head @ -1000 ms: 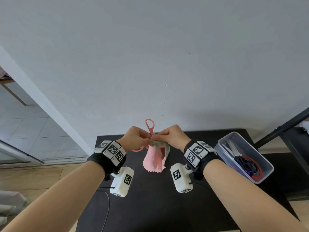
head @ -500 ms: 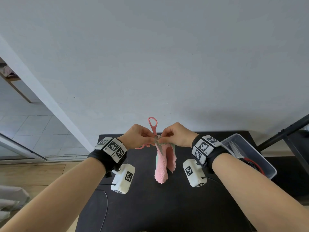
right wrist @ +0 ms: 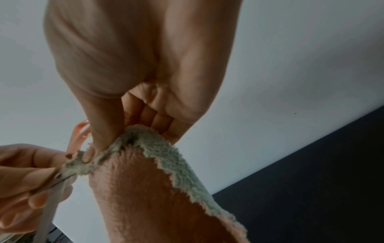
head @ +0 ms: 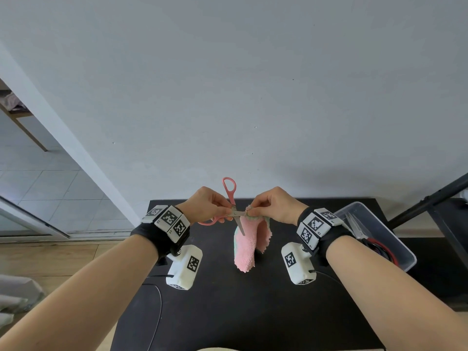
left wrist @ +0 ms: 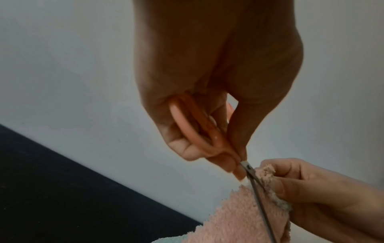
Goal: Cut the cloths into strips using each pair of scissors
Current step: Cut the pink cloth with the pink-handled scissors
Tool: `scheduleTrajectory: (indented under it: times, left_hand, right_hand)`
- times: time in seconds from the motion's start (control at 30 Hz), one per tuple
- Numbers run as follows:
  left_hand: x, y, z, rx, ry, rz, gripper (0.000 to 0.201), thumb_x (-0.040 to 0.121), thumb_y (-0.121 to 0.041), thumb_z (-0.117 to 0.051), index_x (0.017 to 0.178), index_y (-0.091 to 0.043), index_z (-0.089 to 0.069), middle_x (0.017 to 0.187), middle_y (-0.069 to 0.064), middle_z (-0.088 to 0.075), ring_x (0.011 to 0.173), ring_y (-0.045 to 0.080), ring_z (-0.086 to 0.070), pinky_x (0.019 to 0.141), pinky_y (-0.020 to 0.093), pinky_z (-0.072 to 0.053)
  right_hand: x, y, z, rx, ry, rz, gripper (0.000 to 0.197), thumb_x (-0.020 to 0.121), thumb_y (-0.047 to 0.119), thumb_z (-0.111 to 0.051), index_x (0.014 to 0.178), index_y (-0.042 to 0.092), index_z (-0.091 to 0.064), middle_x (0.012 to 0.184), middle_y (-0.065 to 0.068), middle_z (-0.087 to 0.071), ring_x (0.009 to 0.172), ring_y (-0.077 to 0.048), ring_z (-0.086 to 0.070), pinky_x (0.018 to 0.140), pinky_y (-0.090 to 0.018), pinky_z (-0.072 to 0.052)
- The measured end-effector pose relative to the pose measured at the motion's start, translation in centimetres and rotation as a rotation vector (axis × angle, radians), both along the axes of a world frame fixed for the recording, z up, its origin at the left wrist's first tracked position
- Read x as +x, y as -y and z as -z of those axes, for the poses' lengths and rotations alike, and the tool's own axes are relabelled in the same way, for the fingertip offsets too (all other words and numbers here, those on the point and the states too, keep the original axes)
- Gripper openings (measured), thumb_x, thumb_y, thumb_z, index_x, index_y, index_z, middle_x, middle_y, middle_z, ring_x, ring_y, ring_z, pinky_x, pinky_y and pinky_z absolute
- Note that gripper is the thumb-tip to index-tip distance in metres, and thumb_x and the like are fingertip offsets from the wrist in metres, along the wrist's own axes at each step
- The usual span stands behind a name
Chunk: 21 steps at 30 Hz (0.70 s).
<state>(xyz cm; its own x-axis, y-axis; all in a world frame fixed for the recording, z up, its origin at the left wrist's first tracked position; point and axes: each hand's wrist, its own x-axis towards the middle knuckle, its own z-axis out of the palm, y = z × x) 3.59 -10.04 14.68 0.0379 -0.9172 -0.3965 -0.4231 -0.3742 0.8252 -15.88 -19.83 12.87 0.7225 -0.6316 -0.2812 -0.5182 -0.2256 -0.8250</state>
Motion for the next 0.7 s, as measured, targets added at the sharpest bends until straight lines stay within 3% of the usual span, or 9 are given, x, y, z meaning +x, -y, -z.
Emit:
scheduleTrajectory:
  times: [0.2,0.3,0.4,0.47,0.53,0.6,0.7]
  left_hand:
    - [-0.2,0.2,0.2,0.015,-0.011,-0.017,0.015,0.084,-0.005,-0.067,0.076,-0.016,-0.073,0.068,-0.002,-0.073,0.057,0.006,-0.061,0.074,0.035,-0.050]
    - [0.7,0.1,0.3,0.017,0.026,-0.052,0.014,0.084,-0.004,-0.066,0.075,-0.014,-0.072,0.066,-0.005,-0.072,0.058,0.006,-0.063,0.067,0.023,-0.051]
    - [1.6,-0.2,0.1,-0.004,0.054,-0.069,0.014,0.084,-0.005,-0.066,0.074,-0.014,-0.072,0.066,-0.005,-0.072,0.057,0.004,-0.063,0.060,0.011,-0.049]
    - [1.3,-0.2,0.0,-0.013,0.046,-0.047,0.015,0.083,-0.005,-0.067,0.074,-0.015,-0.073,0.070,0.000,-0.073,0.059,0.005,-0.063,0.063,0.013,-0.049]
    - [0.7,0.0,0.0,-0.024,0.029,-0.027,0.015,0.082,-0.006,-0.068,0.072,-0.016,-0.074,0.078,0.012,-0.074,0.065,0.014,-0.062,0.070,0.024,-0.049]
    - [0.2,0.3,-0.1,-0.043,0.029,-0.017,0.011,0.080,-0.007,-0.070,0.073,-0.014,-0.075,0.080,0.018,-0.073,0.068,0.021,-0.059,0.069,0.030,-0.047]
    - [-0.5,0.7,-0.3,-0.056,0.046,0.003,0.004,0.080,-0.009,-0.072,0.077,-0.008,-0.075,0.062,0.003,-0.069,0.058,0.011,-0.058,0.057,0.018,-0.043]
  right_hand:
    - [-0.4,0.3,0.1,0.008,0.002,0.017,0.014,0.081,0.013,-0.073,0.094,0.007,-0.074,0.078,0.012,-0.068,0.075,-0.004,-0.061,0.075,-0.015,-0.048]
    - [-1.8,1.1,0.3,-0.003,-0.017,0.053,0.016,0.081,0.013,-0.073,0.095,0.004,-0.074,0.081,0.006,-0.070,0.081,-0.011,-0.062,0.074,-0.015,-0.048]
    - [-2.5,1.7,0.0,0.029,0.044,0.155,0.016,0.082,0.017,-0.073,0.092,0.005,-0.074,0.085,-0.004,-0.073,0.077,-0.009,-0.064,0.068,-0.008,-0.047]
    - [-1.7,1.3,-0.5,0.055,0.142,0.223,0.014,0.081,0.018,-0.074,0.089,0.007,-0.075,0.081,-0.002,-0.072,0.073,-0.006,-0.065,0.071,-0.009,-0.047]
    - [-0.3,0.8,-0.9,0.073,0.182,0.233,0.012,0.079,0.020,-0.075,0.088,0.012,-0.077,0.081,0.004,-0.073,0.076,-0.002,-0.067,0.078,-0.013,-0.050]
    - [1.0,-0.1,-1.0,0.112,0.178,0.194,0.010,0.077,0.023,-0.077,0.085,0.017,-0.078,0.081,0.006,-0.075,0.079,-0.004,-0.068,0.081,-0.018,-0.054]
    - [2.0,-0.9,-0.9,0.153,0.147,0.151,0.006,0.074,0.021,-0.080,0.078,0.017,-0.077,0.071,0.007,-0.074,0.069,-0.001,-0.067,0.068,-0.013,-0.052]
